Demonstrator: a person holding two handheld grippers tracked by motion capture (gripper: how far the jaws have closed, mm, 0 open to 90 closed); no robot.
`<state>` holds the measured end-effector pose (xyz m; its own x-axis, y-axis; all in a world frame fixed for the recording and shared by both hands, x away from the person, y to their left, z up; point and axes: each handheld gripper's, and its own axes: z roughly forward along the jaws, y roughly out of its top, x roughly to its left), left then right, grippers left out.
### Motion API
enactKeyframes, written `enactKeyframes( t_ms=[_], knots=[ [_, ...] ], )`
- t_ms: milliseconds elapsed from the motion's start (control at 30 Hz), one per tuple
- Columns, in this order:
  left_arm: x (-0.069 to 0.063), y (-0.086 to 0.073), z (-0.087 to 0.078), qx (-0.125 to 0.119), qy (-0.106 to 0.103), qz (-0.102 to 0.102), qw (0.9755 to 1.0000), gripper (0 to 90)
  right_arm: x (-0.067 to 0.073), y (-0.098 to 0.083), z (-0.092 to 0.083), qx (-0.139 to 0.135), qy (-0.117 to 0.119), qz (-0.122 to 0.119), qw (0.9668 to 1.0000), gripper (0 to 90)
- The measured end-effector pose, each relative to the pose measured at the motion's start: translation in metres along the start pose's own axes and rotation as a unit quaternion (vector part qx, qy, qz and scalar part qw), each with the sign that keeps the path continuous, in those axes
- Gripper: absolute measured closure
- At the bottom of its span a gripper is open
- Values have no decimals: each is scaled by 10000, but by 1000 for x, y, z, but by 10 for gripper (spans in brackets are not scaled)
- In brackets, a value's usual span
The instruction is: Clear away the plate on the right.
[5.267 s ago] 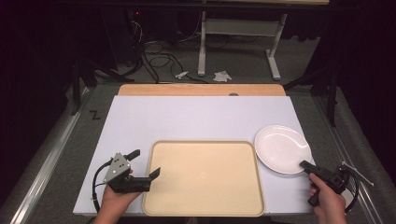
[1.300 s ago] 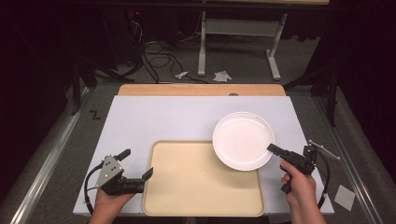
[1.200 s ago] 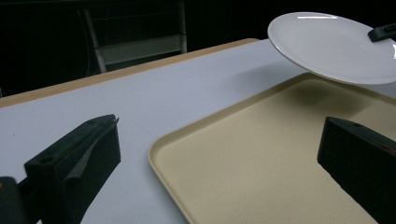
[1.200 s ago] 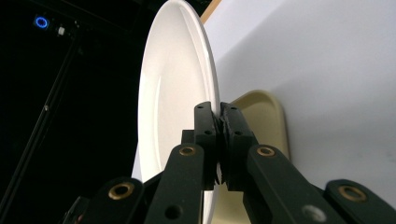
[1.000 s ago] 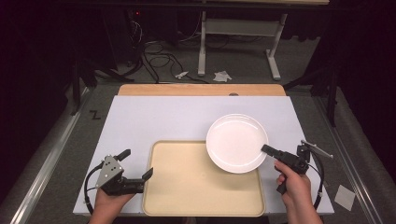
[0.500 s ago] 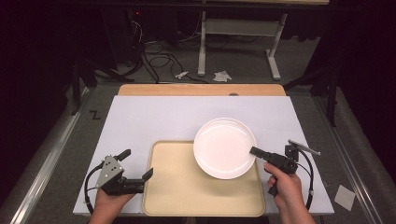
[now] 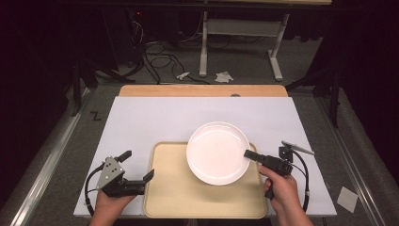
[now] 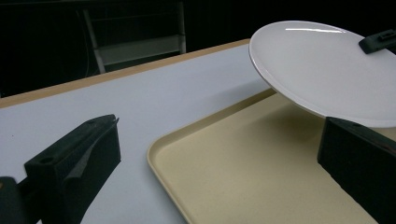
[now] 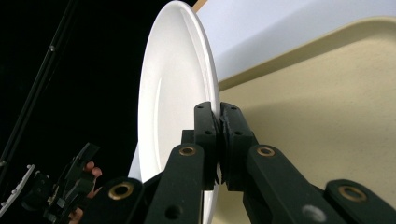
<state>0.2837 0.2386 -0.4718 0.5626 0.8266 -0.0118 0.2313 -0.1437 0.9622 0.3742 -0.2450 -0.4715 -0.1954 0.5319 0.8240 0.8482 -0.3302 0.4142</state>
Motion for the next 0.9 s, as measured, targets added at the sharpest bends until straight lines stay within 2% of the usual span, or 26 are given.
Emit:
enactKeyframes(
  t_ms=[467,500,600,633,900],
  knots=[
    [0,1,0,-22,-4,2,10000,1,5,-9,10,278,-109,-233,9993,889],
    [-4,0,2,-183,-50,-288,9994,1,6,-9,12,273,-129,-240,9993,889],
    [-3,0,1,-80,-57,-195,9998,1,6,-11,15,360,-182,-289,9988,889],
    [0,1,0,-23,-2,2,10000,1,6,-11,15,360,-182,-289,9988,889],
    [0,1,-1,-32,8,-7,10000,1,9,-18,24,579,-299,-419,9970,890]
  ],
)
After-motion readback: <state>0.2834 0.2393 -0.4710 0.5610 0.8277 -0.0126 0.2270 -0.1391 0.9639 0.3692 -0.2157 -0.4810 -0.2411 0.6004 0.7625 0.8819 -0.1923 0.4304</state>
